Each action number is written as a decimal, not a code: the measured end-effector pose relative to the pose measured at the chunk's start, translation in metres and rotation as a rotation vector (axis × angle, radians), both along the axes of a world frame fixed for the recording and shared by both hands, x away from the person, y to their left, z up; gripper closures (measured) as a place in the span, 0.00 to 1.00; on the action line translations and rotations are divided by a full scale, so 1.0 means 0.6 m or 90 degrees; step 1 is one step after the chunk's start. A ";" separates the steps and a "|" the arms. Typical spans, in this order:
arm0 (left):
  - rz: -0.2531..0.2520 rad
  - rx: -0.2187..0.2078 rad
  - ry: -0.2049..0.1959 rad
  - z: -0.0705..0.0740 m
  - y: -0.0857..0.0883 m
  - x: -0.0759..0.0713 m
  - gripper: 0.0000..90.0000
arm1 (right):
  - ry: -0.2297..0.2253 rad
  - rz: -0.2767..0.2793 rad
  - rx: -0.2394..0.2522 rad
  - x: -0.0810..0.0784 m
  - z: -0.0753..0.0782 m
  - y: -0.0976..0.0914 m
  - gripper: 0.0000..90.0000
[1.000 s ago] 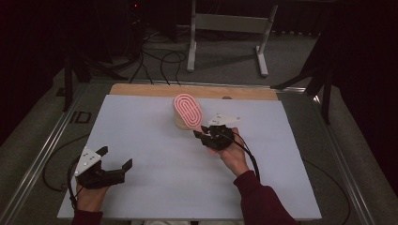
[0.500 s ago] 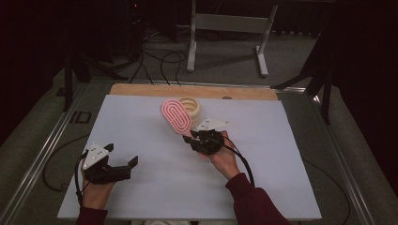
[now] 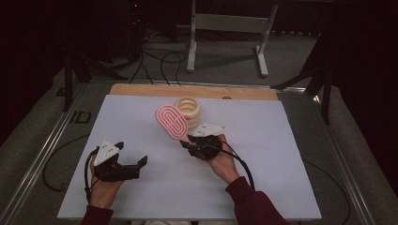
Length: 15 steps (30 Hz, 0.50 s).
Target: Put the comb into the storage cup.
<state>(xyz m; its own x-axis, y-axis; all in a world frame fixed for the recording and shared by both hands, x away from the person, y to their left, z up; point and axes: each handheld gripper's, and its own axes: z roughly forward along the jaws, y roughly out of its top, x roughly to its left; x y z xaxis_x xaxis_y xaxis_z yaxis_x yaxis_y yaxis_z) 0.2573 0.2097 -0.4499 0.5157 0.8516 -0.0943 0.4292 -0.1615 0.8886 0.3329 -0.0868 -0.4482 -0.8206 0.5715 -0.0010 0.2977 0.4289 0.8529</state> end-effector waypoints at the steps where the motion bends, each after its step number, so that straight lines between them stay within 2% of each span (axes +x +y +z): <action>1: -0.003 0.001 0.002 0.001 -0.005 0.002 0.00 | -0.004 0.004 -0.007 -0.002 0.000 -0.001 0.78; 6: -0.024 -0.007 -0.002 0.019 -0.030 0.018 0.00 | -0.005 0.007 -0.017 -0.010 -0.005 -0.003 0.78; 11: -0.042 -0.013 0.008 0.040 -0.057 0.039 0.00 | -0.008 0.008 -0.002 -0.013 -0.005 -0.002 0.78; 15: -0.040 -0.017 0.016 0.052 -0.078 0.053 0.00 | -0.013 0.010 0.006 -0.015 -0.007 0.001 0.78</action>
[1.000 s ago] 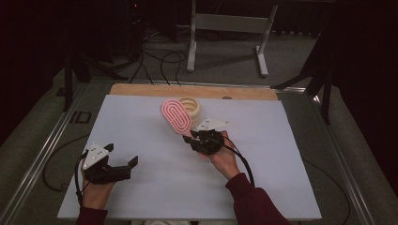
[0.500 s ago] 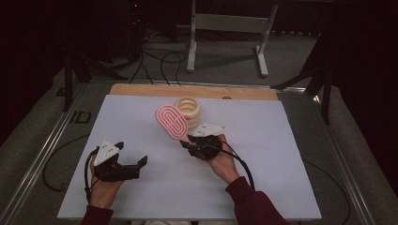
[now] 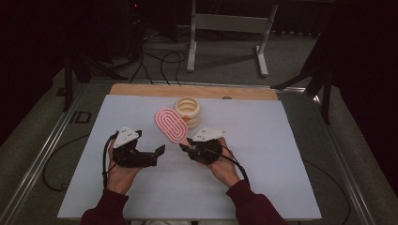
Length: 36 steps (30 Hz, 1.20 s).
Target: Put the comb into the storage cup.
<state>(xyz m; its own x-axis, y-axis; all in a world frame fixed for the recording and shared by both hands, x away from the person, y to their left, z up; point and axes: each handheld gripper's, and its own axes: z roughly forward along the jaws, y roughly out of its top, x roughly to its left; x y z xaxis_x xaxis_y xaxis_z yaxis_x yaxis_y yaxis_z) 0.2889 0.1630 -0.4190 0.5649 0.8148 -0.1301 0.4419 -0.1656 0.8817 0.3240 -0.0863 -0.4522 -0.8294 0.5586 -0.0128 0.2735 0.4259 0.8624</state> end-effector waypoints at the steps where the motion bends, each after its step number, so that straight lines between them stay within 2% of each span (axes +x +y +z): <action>1: 0.011 0.001 0.002 0.002 -0.005 0.003 0.00 | -0.001 0.002 0.002 -0.001 0.000 0.001 0.78; 3: 0.003 -0.014 0.013 0.004 -0.012 0.011 0.00 | -0.001 0.005 0.008 -0.004 0.000 0.003 0.78; 5: 0.003 -0.014 0.013 0.004 -0.012 0.011 0.00 | -0.004 0.007 0.008 -0.005 0.001 0.004 0.78; 6: 0.003 -0.023 0.028 0.005 -0.024 0.019 0.00 | -0.004 0.007 0.008 -0.005 0.001 0.004 0.78; 8: 0.008 -0.030 0.040 0.005 -0.033 0.023 0.01 | -0.011 0.012 0.012 -0.008 0.003 0.007 0.78; 11: 0.007 -0.048 0.046 0.007 -0.047 0.028 0.07 | -0.011 0.014 0.016 -0.011 0.004 0.009 0.78; 13: 0.009 -0.059 0.050 0.007 -0.052 0.030 0.16 | -0.014 0.017 0.013 -0.014 0.004 0.011 0.78; 15: 0.009 -0.059 0.050 0.007 -0.052 0.030 0.19 | -0.015 0.019 0.013 -0.015 0.004 0.011 0.78; 16: 0.007 -0.084 0.064 0.007 -0.056 0.035 0.28 | -0.019 0.022 0.016 -0.017 0.005 0.012 0.78; 17: 0.008 -0.092 0.071 0.007 -0.058 0.037 0.28 | -0.019 0.022 0.016 -0.017 0.005 0.012 0.78; 19: 0.005 -0.102 0.078 0.006 -0.060 0.040 0.34 | -0.024 0.021 0.013 -0.020 0.006 0.015 0.78; 20: 0.001 -0.109 0.083 0.006 -0.060 0.042 0.39 | -0.027 0.024 0.011 -0.021 0.007 0.014 0.78; 21: -0.003 -0.119 0.088 0.005 -0.059 0.043 0.49 | -0.031 0.029 0.009 -0.022 0.008 0.015 0.78; 22: -0.005 -0.125 0.085 0.005 -0.059 0.043 0.49 | -0.031 0.029 0.009 -0.022 0.008 0.015 0.78; 24: -0.013 -0.135 0.090 0.006 -0.059 0.044 0.56 | -0.034 0.028 0.012 -0.023 0.009 0.013 0.78; 27: -0.034 -0.134 0.093 0.007 -0.059 0.045 0.64 | -0.034 0.031 0.005 -0.021 0.010 0.011 0.78; 30: -0.042 -0.154 0.096 0.008 -0.060 0.046 0.68 | -0.038 0.029 -0.011 -0.018 0.009 0.011 0.78; 36: -0.052 -0.162 0.086 0.012 -0.070 0.045 0.70 | -0.038 0.027 -0.014 -0.012 0.009 0.007 0.78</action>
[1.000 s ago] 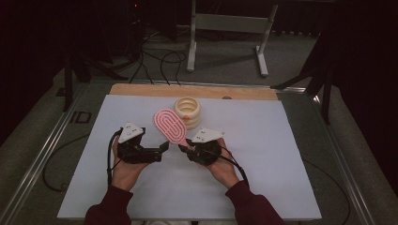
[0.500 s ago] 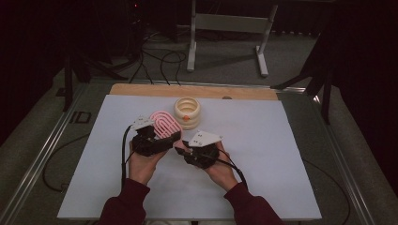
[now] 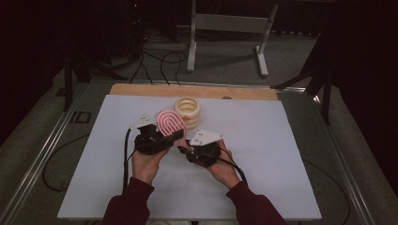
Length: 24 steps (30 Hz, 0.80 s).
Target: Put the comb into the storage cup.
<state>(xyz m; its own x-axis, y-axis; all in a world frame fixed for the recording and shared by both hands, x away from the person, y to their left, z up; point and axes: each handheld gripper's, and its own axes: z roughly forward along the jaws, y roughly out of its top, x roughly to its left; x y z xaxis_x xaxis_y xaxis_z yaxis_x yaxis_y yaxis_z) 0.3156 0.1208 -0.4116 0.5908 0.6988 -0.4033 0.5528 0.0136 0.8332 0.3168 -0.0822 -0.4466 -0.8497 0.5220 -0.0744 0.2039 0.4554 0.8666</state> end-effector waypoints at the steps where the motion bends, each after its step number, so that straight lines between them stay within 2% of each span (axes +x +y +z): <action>1: -0.001 -0.003 0.001 0.001 -0.001 0.001 0.70 | 0.000 0.000 0.000 0.000 0.000 0.000 0.78; 4: 0.001 -0.019 0.008 0.000 -0.001 0.005 0.70 | 0.006 -0.002 0.005 0.003 0.001 -0.003 0.77; 6: 0.006 -0.019 0.004 0.000 0.000 0.006 0.71 | 0.007 -0.005 0.005 0.004 0.002 -0.006 0.74; 8: 0.012 -0.021 -0.002 0.002 0.002 0.006 0.71 | 0.010 -0.007 0.005 0.005 0.002 -0.010 0.64; 11: 0.023 -0.026 -0.012 0.006 0.007 0.006 0.71 | 0.031 -0.010 0.011 0.010 0.001 -0.020 0.56; 14: 0.029 -0.028 -0.018 0.010 0.011 0.007 0.71 | 0.034 -0.007 0.016 0.012 0.002 -0.031 0.45; 15: 0.029 -0.027 -0.020 0.011 0.012 0.008 0.71 | 0.038 -0.017 0.016 0.013 0.003 -0.038 0.37; 18: 0.032 -0.024 -0.025 0.013 0.013 0.009 0.71 | 0.048 -0.022 0.019 0.017 0.004 -0.047 0.32; 21: 0.032 -0.022 -0.032 0.016 0.013 0.009 0.71 | 0.050 -0.048 0.027 0.018 0.004 -0.061 0.20; 24: 0.033 -0.017 -0.036 0.020 0.012 0.010 0.71 | 0.050 -0.069 0.025 0.018 0.003 -0.079 0.15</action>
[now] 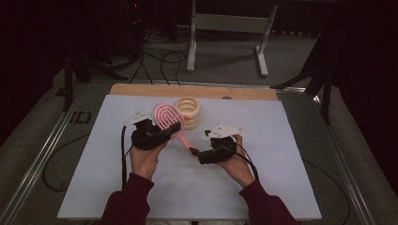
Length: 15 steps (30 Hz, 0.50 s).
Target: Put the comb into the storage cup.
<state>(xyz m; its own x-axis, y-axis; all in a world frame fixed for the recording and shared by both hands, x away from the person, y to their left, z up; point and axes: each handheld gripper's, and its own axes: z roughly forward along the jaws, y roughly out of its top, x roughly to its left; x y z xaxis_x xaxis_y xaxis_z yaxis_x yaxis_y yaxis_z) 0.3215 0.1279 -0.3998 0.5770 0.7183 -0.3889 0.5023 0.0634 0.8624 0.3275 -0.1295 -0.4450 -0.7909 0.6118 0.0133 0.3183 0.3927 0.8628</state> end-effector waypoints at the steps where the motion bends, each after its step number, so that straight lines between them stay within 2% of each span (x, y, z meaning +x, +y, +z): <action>1: 0.000 0.000 -0.002 0.002 0.000 0.000 0.71 | -0.002 -0.007 0.000 0.000 0.000 -0.006 0.14; 4: 0.000 0.001 -0.009 0.008 0.002 0.000 0.71 | -0.005 -0.024 0.009 -0.005 -0.001 -0.027 0.12; 8: 0.003 0.004 -0.021 0.016 0.007 -0.001 0.71 | -0.013 -0.041 -0.001 -0.012 -0.004 -0.063 0.11; 13: 0.017 0.008 -0.023 0.023 0.014 0.004 0.71 | -0.017 -0.068 0.001 -0.023 -0.012 -0.104 0.11; 15: 0.019 0.005 -0.024 0.024 0.015 0.005 0.71 | -0.019 -0.074 0.002 -0.027 -0.014 -0.110 0.11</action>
